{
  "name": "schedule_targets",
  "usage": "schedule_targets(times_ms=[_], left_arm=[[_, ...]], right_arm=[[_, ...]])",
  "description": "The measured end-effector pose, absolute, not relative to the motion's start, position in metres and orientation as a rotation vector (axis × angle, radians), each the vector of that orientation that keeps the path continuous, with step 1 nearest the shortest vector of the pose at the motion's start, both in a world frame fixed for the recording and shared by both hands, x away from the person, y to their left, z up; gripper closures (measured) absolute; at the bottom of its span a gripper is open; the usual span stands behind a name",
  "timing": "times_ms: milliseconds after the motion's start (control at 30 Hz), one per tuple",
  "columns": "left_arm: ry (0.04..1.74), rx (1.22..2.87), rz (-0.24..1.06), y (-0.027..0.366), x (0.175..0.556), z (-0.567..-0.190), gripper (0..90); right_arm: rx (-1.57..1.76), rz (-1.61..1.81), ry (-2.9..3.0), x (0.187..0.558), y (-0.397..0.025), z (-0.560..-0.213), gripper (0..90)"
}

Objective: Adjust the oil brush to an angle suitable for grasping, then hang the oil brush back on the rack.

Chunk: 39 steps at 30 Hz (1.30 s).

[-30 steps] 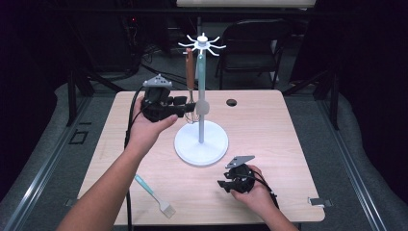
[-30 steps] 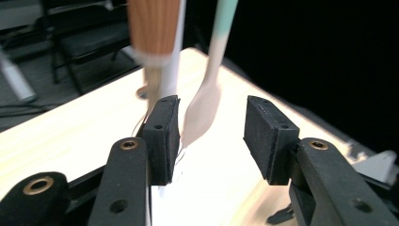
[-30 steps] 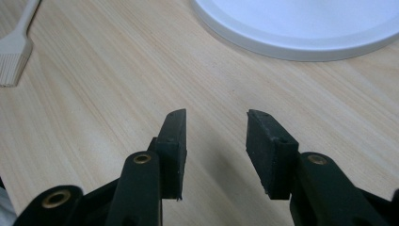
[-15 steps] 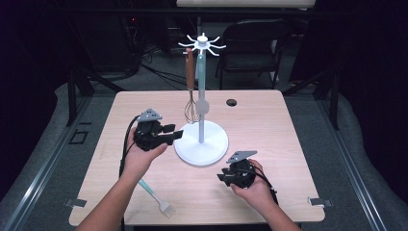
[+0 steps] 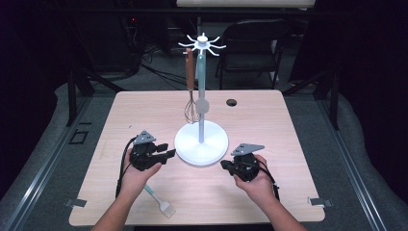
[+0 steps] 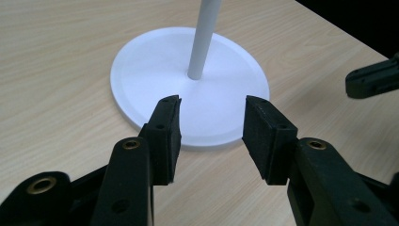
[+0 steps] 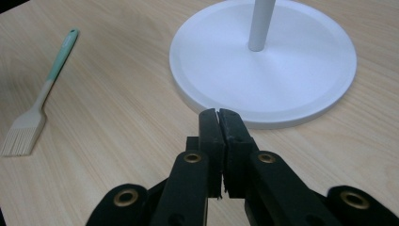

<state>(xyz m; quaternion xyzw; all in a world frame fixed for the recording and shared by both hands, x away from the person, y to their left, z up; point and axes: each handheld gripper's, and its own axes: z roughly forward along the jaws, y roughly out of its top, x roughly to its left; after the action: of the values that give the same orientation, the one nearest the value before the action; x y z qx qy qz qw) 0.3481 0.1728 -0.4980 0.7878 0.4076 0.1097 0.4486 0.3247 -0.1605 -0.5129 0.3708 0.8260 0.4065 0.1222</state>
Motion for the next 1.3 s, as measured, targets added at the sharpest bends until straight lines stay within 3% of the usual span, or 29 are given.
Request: schedule_targets(times_ms=[467, 1300], left_arm=[[1.037, 1.940, 0.220, 0.181, 0.345, -0.524, 55.5], [1.060, 1.937, 0.222, 0.185, 0.342, -0.533, 55.8]], right_arm=[[1.072, 1.243, 2.332, 0.336, -0.165, -0.490, 90.0], [0.894, 1.405, 2.111, 0.379, -0.142, -0.382, 90.0]])
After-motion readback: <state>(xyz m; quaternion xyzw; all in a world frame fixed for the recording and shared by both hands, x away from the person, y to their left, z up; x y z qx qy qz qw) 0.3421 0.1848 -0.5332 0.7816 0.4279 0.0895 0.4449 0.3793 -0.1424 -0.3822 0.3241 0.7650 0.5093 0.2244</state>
